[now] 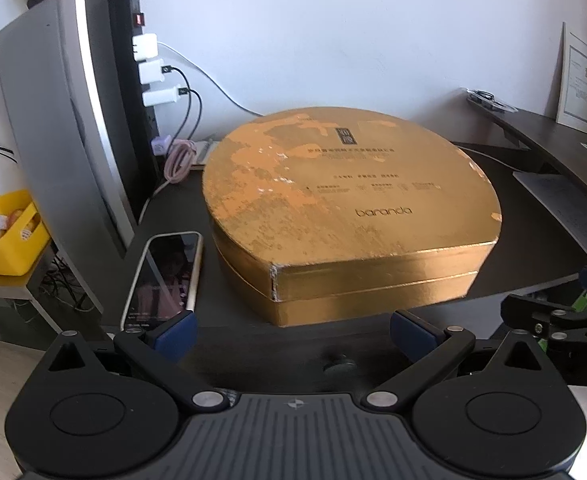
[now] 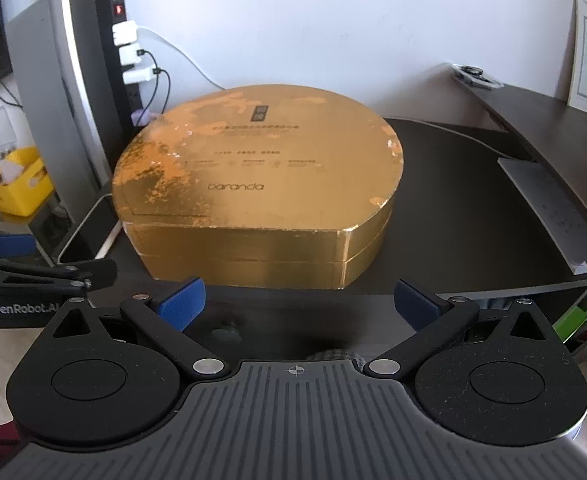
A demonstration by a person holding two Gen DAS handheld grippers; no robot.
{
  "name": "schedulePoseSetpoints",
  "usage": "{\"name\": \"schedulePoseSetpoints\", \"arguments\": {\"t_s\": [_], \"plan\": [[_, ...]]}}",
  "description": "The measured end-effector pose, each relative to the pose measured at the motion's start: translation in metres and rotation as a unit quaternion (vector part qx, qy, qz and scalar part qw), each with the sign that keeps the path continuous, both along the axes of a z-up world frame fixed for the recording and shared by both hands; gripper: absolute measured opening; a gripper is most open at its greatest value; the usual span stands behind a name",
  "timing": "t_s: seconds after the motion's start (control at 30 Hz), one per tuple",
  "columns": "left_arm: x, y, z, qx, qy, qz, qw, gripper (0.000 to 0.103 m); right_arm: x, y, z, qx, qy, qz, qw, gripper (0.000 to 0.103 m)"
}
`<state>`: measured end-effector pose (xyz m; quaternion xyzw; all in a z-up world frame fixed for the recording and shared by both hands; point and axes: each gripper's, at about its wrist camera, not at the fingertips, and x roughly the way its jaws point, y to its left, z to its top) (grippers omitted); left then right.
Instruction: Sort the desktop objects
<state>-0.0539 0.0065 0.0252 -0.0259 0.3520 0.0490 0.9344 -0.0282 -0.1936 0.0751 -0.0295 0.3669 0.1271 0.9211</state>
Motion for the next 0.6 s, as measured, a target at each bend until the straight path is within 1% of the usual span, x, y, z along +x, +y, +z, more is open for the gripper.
{"name": "schedulePoseSetpoints", "arguments": {"t_s": [0.6], "plan": [[0.009, -0.011, -0.012, 0.013, 0.023, -0.020, 0.9995, 0.102, 0.013, -0.008, -0.012, 0.009, 0.017, -0.009, 1.000, 0.103]]}}
